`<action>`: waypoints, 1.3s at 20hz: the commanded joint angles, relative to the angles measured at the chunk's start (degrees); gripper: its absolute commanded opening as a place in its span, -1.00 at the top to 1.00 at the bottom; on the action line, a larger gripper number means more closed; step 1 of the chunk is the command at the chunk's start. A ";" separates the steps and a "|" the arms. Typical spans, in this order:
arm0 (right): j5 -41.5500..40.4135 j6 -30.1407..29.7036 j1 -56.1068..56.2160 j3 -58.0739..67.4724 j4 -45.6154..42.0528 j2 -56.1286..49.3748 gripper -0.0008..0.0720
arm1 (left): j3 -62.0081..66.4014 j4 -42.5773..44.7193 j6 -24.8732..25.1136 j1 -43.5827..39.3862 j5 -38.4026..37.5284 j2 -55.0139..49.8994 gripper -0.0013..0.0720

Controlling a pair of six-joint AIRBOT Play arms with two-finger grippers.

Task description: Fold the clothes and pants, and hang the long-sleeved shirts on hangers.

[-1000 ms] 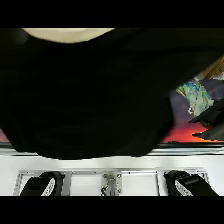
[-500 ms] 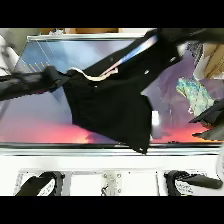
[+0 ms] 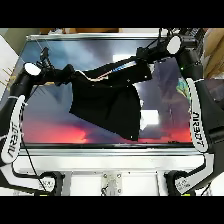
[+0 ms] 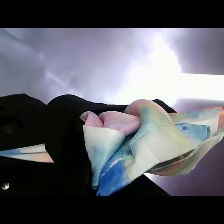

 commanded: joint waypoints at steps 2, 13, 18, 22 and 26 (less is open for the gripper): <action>10.27 -4.92 0.57 -1.33 -0.70 4.66 0.93 | 7.08 0.28 7.37 5.35 -11.06 -3.04 0.87; 13.68 -2.05 15.17 -43.01 -2.29 23.02 0.93 | -19.69 0.28 16.37 11.58 -13.05 5.22 0.87; 12.22 -1.57 18.47 -51.39 -1.88 22.82 0.92 | -24.83 0.55 16.52 11.26 -12.79 5.22 0.87; 12.20 -1.62 18.36 -51.71 -0.68 23.06 0.89 | -24.37 0.90 16.52 11.26 -15.80 5.22 0.84; 13.44 -5.75 18.36 -51.69 10.19 23.71 -0.75 | -20.81 0.96 16.50 11.85 -20.17 5.77 -0.54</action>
